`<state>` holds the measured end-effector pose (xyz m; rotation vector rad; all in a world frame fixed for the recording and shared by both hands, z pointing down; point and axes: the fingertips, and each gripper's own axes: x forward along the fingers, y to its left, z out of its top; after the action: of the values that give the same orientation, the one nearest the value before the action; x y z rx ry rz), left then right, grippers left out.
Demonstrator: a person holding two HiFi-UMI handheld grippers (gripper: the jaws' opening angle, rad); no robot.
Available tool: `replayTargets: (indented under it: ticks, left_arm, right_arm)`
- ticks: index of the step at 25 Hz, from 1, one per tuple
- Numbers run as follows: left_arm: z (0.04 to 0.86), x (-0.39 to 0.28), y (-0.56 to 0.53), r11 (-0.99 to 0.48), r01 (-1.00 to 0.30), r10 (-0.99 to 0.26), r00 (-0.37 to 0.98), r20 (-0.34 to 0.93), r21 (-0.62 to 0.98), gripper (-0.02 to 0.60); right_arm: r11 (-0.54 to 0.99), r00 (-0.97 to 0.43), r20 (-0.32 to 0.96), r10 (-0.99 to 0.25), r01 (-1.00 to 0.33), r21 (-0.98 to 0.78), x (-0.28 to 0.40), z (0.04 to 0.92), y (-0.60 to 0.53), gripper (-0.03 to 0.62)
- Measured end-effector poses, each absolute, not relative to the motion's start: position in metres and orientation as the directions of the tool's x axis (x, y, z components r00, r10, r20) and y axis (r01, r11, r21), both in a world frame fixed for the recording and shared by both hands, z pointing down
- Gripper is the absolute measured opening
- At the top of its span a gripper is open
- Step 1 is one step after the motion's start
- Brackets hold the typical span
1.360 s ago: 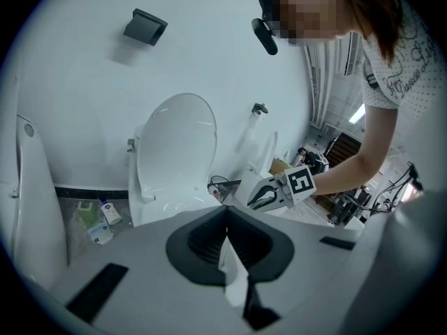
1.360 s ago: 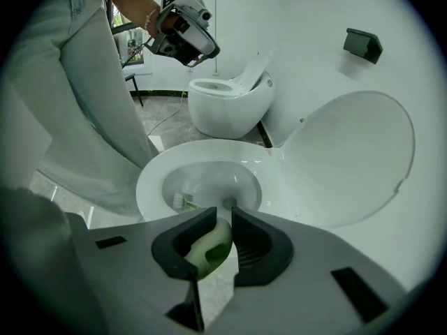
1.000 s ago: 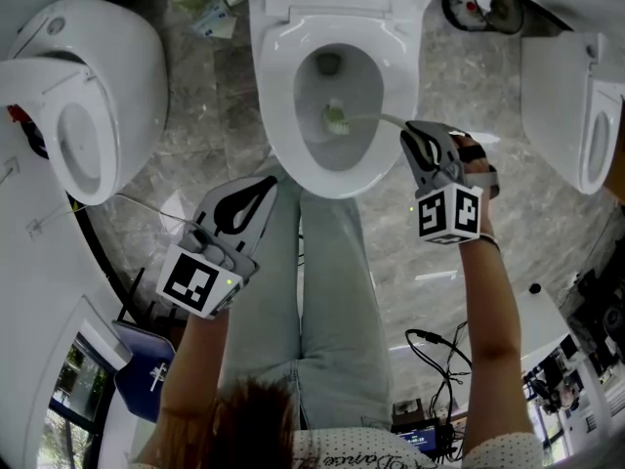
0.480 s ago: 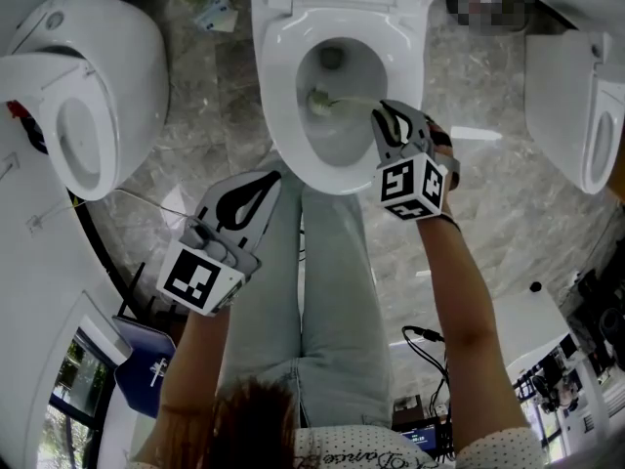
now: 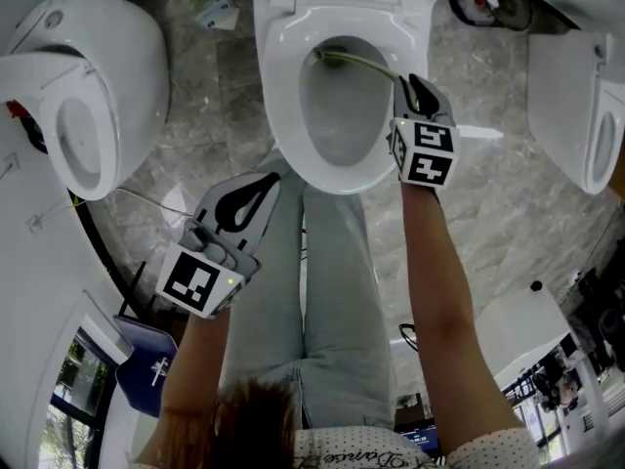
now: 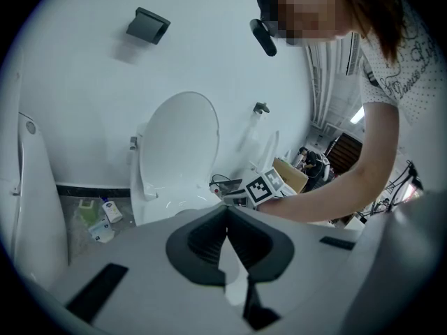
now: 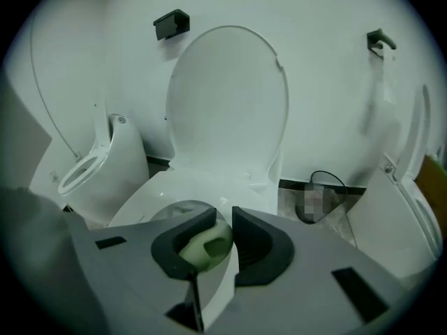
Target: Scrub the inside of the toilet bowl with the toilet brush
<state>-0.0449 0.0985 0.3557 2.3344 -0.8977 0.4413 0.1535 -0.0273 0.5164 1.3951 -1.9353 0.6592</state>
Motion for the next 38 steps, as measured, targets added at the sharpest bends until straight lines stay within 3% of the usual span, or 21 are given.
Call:
replayTargets:
  ticks: [5, 10, 14, 17, 21, 26, 31, 38]
  left_arm:
    - [0.357, -0.046, 0.099, -0.596, -0.69, -0.495, 0.718, 0.489, 0.41, 0.003]
    - [0.358, -0.046, 0.101, -0.591, -0.687, -0.488, 0.721, 0.491, 0.422, 0.003]
    - [0.358, -0.048, 0.101, -0.587, -0.691, -0.492, 0.718, 0.492, 0.421, 0.003]
    - [0.359, -0.05, 0.101, -0.585, -0.693, -0.495, 0.716, 0.491, 0.421, 0.003]
    - [0.358, -0.053, 0.1, -0.585, -0.697, -0.507, 0.713, 0.484, 0.414, 0.003]
    - [0.355, -0.057, 0.097, -0.595, -0.7, -0.527, 0.711, 0.466, 0.395, 0.003]
    - [0.353, -0.059, 0.098, -0.591, -0.704, -0.534, 0.707, 0.464, 0.394, 0.003]
    - [0.352, -0.068, 0.096, -0.583, -0.714, -0.544, 0.697, 0.466, 0.387, 0.003]
  right_arm:
    - [0.241, -0.119, 0.748, -0.653, -0.969, 0.057, 0.179, 0.521, -0.034, 0.077]
    - [0.32, -0.099, 0.747, -0.658, -0.934, 0.158, 0.185, 0.517, -0.038, 0.077]
    - [0.381, -0.147, 0.734, -0.663, -0.91, 0.161, 0.17, 0.514, -0.043, 0.077]
    - [0.5, -0.269, 0.71, -0.65, -0.856, 0.134, 0.137, 0.506, -0.045, 0.077]
    - [0.72, -0.422, 0.707, -0.567, -0.671, 0.177, 0.093, 0.489, -0.034, 0.078]
    - [0.871, -0.478, 0.745, -0.464, -0.4, 0.286, 0.071, 0.486, -0.006, 0.075]
    - [0.924, -0.503, 0.779, -0.375, -0.134, 0.359, 0.057, 0.486, 0.03, 0.077]
    - [0.884, -0.461, 0.839, -0.288, 0.208, 0.418, 0.068, 0.497, 0.066, 0.075]
